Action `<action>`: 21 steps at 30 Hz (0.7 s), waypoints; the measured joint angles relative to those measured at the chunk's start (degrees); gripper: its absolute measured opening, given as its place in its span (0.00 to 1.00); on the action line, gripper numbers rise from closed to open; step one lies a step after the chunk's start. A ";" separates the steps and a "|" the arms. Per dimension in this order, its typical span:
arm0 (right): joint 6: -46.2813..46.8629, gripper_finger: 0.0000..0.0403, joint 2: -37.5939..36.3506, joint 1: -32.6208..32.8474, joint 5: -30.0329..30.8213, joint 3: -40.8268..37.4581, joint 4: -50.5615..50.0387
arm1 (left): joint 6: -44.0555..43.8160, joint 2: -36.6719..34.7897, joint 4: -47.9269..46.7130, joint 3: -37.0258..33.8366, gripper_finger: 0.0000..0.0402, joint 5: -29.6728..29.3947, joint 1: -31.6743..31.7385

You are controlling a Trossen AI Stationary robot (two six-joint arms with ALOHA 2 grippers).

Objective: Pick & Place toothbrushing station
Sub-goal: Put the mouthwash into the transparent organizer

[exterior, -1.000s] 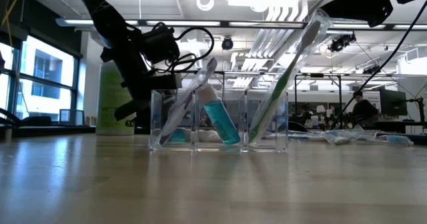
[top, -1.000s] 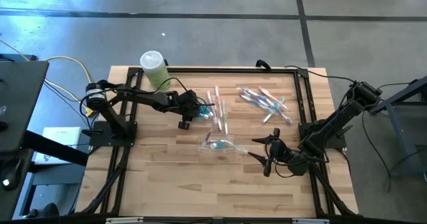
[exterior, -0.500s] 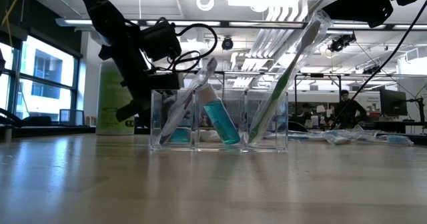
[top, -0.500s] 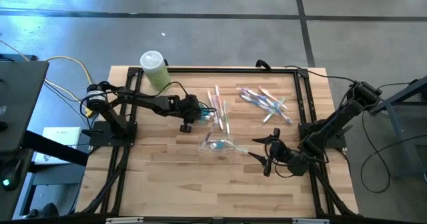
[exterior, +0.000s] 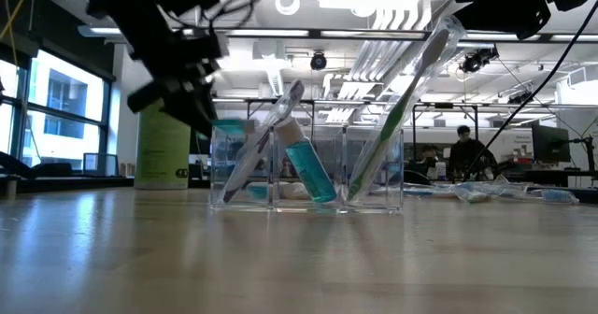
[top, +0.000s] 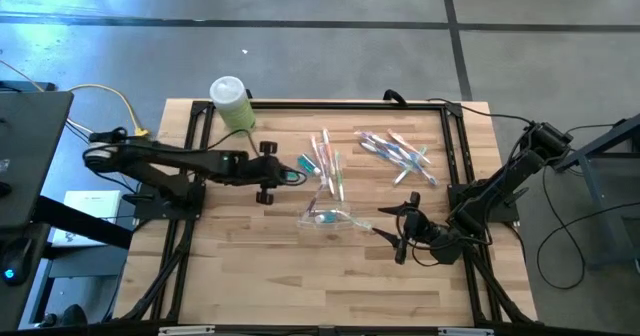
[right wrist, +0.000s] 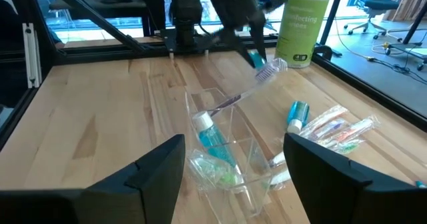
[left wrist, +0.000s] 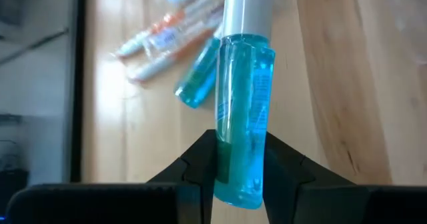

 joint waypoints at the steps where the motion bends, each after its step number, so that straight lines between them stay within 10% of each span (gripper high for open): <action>1: 0.00 0.61 0.00 0.00 0.01 0.00 -0.17 | -0.01 -1.49 -0.86 0.00 0.20 -0.53 -1.02; 21: -13.79 0.61 0.00 0.02 -4.83 0.02 15.00 | -4.13 -12.82 13.66 0.15 0.20 -4.49 -23.58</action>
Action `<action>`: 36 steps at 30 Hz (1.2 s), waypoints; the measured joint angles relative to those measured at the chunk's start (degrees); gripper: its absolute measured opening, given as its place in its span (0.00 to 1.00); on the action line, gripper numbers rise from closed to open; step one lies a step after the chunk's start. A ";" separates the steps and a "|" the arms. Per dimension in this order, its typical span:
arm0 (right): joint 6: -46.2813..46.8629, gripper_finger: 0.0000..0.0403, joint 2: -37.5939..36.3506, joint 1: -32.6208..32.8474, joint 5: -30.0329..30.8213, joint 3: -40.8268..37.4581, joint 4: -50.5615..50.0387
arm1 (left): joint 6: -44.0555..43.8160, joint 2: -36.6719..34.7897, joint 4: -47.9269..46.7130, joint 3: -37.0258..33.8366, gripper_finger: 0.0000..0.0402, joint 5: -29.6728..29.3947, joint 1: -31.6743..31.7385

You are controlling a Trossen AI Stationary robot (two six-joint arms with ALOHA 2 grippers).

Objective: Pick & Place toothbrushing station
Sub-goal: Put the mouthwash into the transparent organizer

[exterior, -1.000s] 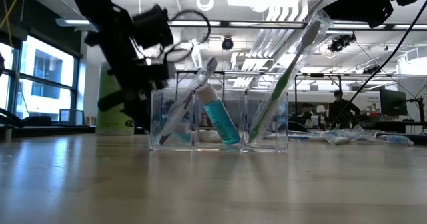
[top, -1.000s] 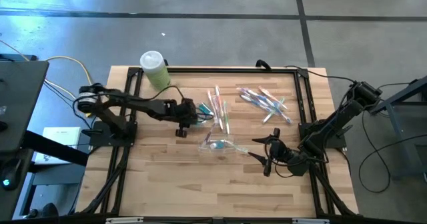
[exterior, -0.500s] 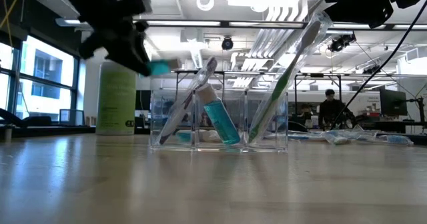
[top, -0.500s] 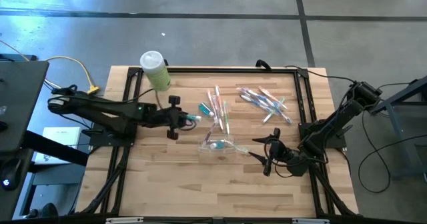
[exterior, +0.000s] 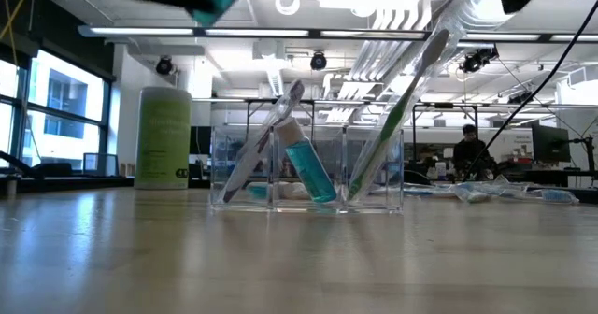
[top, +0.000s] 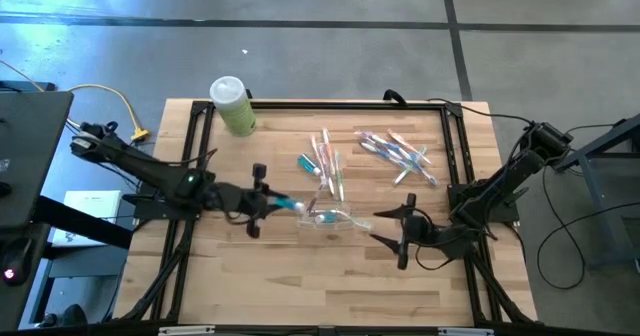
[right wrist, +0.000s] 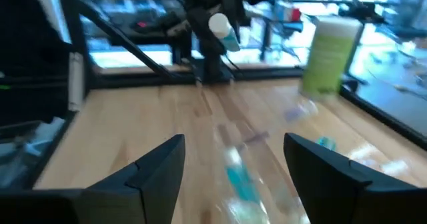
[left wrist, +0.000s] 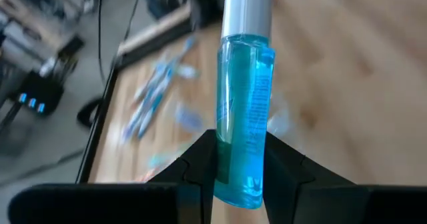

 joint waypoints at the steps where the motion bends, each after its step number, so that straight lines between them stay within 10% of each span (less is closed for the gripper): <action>1: -2.10 0.61 0.00 -0.06 -1.26 0.00 1.95 | 0.11 0.02 2.16 0.00 0.20 -0.04 -1.18; 9: -22.96 0.61 0.00 -2.74 -6.35 0.00 20.35 | 3.28 5.28 19.85 0.09 0.20 -0.06 -6.90; 22: -30.04 0.61 3.79 -8.31 -18.57 0.22 27.12 | 7.23 23.28 48.94 0.07 0.20 1.41 -6.03; 36: -41.88 0.61 18.82 -8.24 -14.52 13.69 28.75 | 3.69 25.05 51.39 0.04 0.20 12.46 -1.61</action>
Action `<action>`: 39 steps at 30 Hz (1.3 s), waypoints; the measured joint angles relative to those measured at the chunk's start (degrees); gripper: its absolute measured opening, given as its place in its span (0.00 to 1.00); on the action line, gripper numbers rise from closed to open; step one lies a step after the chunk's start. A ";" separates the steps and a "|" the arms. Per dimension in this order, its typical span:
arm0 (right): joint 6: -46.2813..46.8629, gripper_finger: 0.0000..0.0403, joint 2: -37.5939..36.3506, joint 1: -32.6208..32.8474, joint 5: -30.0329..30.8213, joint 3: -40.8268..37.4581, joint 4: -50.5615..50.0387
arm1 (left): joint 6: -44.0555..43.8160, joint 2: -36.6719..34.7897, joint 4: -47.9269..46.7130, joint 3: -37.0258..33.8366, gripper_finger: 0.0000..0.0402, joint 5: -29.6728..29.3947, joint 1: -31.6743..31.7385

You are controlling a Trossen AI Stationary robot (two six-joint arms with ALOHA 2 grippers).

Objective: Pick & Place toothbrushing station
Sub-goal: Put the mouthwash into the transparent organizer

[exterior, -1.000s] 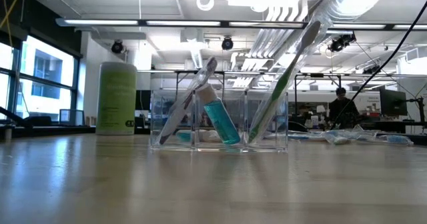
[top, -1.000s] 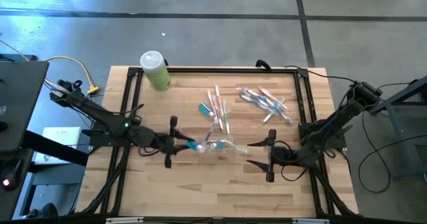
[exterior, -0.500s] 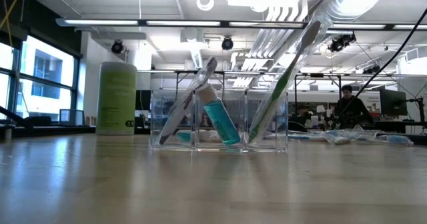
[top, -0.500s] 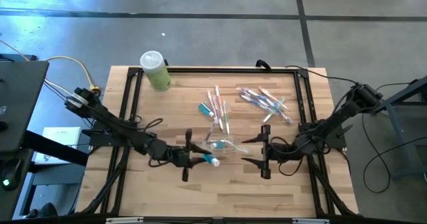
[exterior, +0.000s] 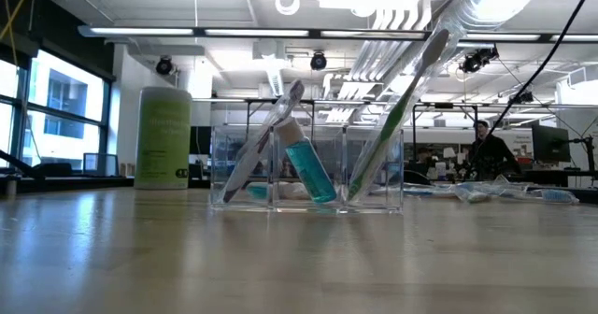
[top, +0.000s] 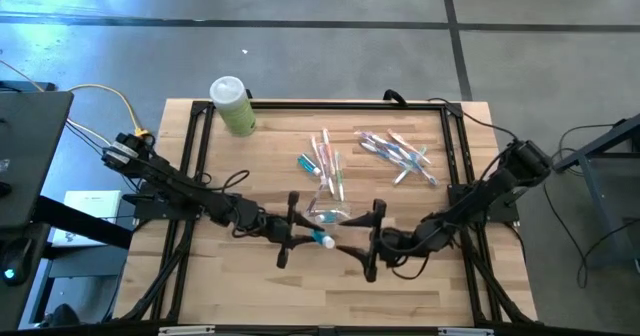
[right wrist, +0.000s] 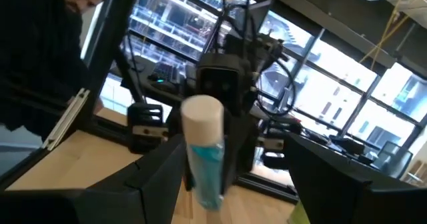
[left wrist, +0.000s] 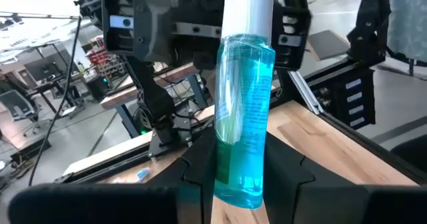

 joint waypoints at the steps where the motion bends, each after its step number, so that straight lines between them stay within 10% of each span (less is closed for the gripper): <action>1: -0.01 0.61 0.68 0.00 -0.04 0.69 -0.13 | 0.00 0.02 -0.18 0.00 0.20 0.10 0.02; 23: 7.48 0.59 1.83 -3.96 -4.59 3.86 -6.18 | -0.62 0.02 -0.70 0.00 0.20 8.16 5.70; 34: 6.44 0.23 1.83 -3.92 -4.61 3.86 -6.91 | -4.10 0.02 -1.11 -0.05 0.20 10.59 6.68; 39: 6.16 0.21 1.76 -3.91 -4.55 3.92 -8.50 | -5.99 0.02 -1.34 -0.11 0.20 10.21 6.67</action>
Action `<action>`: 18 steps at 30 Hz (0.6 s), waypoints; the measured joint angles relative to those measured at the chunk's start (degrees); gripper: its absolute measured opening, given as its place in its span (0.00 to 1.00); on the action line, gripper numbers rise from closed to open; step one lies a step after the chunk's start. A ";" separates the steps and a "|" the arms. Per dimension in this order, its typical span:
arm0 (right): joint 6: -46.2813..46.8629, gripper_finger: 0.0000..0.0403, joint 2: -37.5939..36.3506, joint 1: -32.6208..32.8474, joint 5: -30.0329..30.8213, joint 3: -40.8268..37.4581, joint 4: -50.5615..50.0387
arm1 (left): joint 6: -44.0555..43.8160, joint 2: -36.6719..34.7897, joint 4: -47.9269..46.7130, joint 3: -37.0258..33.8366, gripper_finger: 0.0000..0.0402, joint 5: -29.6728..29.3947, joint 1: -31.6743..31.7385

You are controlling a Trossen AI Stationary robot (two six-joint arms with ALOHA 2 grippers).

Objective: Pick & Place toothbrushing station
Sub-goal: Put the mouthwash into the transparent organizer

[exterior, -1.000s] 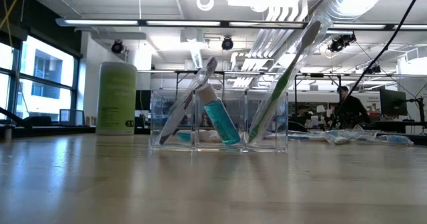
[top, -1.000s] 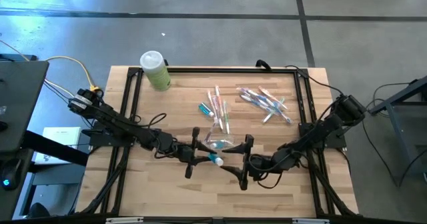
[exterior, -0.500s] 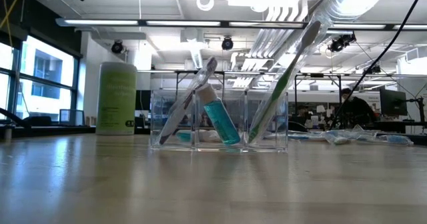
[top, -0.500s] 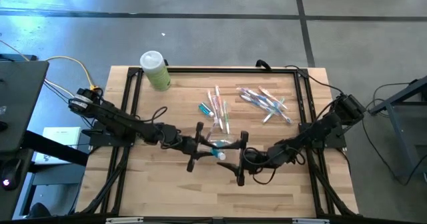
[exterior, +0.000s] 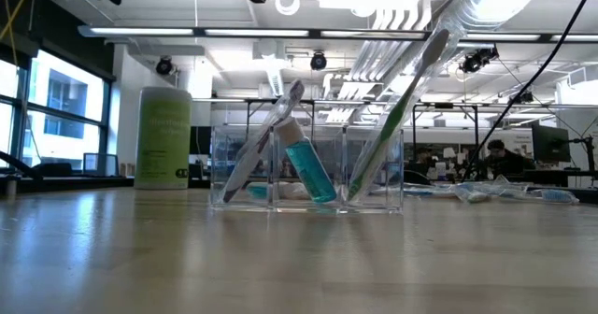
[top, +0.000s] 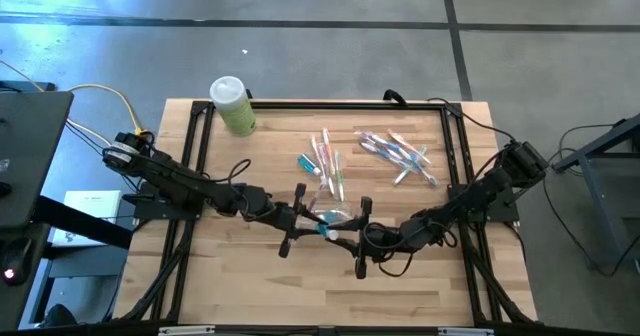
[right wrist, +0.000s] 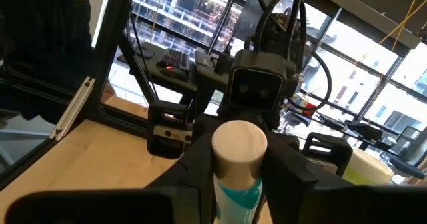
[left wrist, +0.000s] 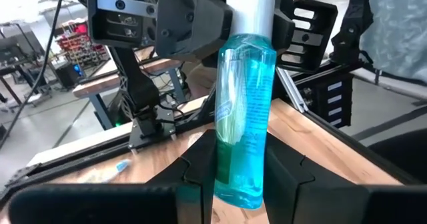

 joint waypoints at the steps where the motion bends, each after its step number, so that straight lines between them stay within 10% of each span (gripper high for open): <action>1: 0.16 0.21 0.00 0.00 0.00 0.00 -0.10 | -0.80 0.00 -0.08 0.00 0.20 0.00 0.00; 18: 7.61 0.21 0.06 0.96 -3.17 -0.10 -10.32 | -7.71 -0.07 -1.76 0.11 0.62 -0.50 -1.68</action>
